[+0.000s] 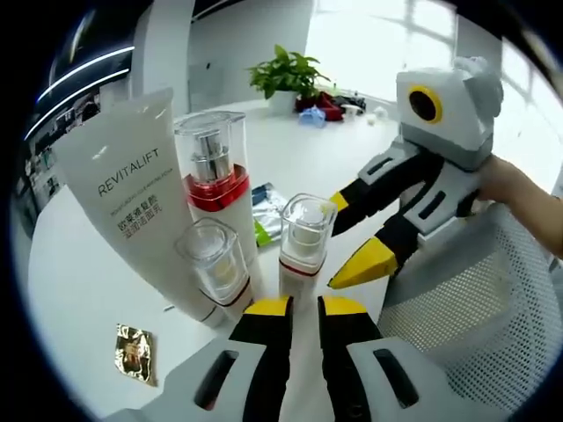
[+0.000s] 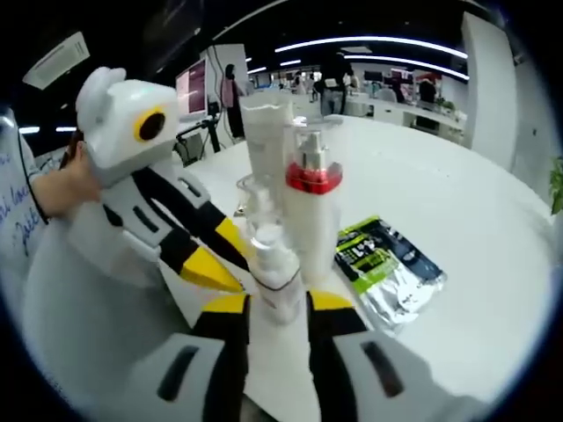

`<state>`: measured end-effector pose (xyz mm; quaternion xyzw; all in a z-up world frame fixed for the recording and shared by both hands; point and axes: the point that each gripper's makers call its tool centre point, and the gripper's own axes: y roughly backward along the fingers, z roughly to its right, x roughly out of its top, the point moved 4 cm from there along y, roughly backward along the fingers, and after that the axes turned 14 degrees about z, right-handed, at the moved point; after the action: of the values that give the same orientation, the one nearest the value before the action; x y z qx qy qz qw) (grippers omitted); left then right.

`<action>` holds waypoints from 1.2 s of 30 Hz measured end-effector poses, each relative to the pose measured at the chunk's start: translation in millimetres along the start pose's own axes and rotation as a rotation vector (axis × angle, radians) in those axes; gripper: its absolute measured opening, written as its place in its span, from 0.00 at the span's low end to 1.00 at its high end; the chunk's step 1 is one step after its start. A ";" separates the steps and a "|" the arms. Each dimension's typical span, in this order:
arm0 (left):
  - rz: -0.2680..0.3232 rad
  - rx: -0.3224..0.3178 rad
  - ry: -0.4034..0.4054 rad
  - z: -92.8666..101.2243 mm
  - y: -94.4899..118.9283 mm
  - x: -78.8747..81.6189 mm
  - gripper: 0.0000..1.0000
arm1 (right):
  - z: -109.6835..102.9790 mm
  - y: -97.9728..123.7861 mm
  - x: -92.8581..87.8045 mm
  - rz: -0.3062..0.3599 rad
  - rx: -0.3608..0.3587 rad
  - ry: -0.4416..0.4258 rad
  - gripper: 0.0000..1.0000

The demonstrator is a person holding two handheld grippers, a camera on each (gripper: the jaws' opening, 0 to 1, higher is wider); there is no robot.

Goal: Arrange the skincare products in the storage area until every visible bottle or jar stands upright without overlapping.

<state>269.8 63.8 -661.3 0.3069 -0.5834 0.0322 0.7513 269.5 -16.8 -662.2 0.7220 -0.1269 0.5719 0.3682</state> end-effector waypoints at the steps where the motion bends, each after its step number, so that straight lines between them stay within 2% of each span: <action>1: -0.002 0.001 0.000 -0.1 1.6 -0.3 0.08 | 0.2 -0.4 -0.6 -0.003 0.002 -0.003 0.24; 11: -0.031 0.018 -0.017 -3.5 18.7 -7.0 0.08 | 3.8 -5.2 1.2 -0.032 0.017 0.013 0.21; 21: -0.035 0.083 0.020 -24.7 36.6 -13.3 0.08 | 4.2 -9.7 0.4 -0.047 0.030 0.012 0.19; 36: -0.029 0.106 0.004 -38.1 25.3 -7.2 0.09 | 7.3 -20.9 2.7 -0.096 0.050 0.020 0.17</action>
<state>289.9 105.5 -662.0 0.3546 -0.5747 0.0530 0.7356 288.3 -6.6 -668.3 0.7305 -0.0743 0.5637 0.3783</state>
